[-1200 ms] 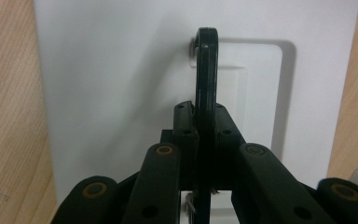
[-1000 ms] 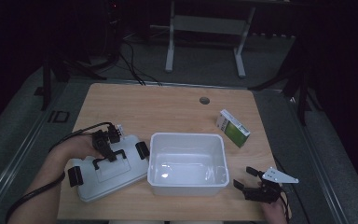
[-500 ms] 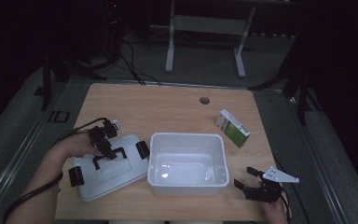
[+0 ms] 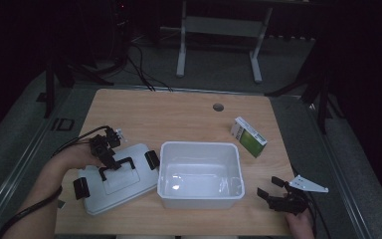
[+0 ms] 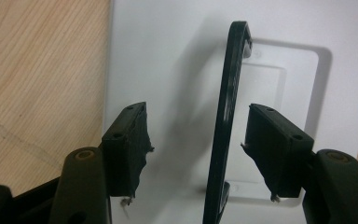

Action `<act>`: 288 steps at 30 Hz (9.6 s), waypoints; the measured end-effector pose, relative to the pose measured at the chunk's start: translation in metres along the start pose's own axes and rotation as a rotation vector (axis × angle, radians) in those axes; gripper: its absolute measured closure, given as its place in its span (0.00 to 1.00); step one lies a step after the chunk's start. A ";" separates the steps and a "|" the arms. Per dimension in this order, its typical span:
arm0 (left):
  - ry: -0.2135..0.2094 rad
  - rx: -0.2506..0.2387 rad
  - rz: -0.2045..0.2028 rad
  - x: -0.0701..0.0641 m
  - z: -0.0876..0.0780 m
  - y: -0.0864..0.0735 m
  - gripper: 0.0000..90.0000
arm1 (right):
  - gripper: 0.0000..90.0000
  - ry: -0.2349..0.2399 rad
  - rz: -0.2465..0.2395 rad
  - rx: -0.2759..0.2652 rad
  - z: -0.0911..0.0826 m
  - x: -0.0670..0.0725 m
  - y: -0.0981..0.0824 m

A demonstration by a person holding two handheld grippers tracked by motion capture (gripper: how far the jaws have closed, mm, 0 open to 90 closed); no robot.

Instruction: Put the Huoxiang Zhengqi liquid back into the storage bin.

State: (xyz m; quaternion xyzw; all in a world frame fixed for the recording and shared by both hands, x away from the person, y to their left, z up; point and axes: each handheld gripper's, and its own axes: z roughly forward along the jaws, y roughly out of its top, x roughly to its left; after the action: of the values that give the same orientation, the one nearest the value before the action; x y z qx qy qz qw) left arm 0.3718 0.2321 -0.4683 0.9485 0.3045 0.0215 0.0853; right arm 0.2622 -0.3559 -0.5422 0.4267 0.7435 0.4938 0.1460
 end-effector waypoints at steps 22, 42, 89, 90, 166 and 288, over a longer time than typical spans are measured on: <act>-0.053 -0.005 -0.034 0.004 -0.002 -0.007 0.41 | 0.15 -0.101 -0.017 0.099 0.006 -0.028 0.045; -0.075 0.022 -0.008 0.001 0.001 -0.006 0.41 | 0.16 -0.080 -0.046 0.258 0.040 -0.048 0.085; -0.087 0.045 0.000 0.001 0.005 -0.009 0.41 | 0.42 -0.097 -0.200 0.642 0.113 -0.068 0.181; -0.087 0.045 0.000 0.001 0.005 -0.009 0.41 | 0.42 -0.097 -0.200 0.642 0.113 -0.068 0.181; -0.082 0.068 0.027 -0.010 0.008 -0.001 0.41 | 0.71 0.044 -0.527 0.845 0.063 -0.001 0.225; -0.083 0.084 0.034 -0.016 0.009 0.005 0.41 | 0.66 0.478 -0.869 0.944 0.126 0.155 0.143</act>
State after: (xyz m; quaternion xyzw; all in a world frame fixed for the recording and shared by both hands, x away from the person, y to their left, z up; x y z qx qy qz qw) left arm 0.3626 0.2177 -0.4759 0.9563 0.2849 -0.0294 0.0578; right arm 0.3209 -0.1375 -0.4464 -0.0131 0.9947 0.0942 -0.0387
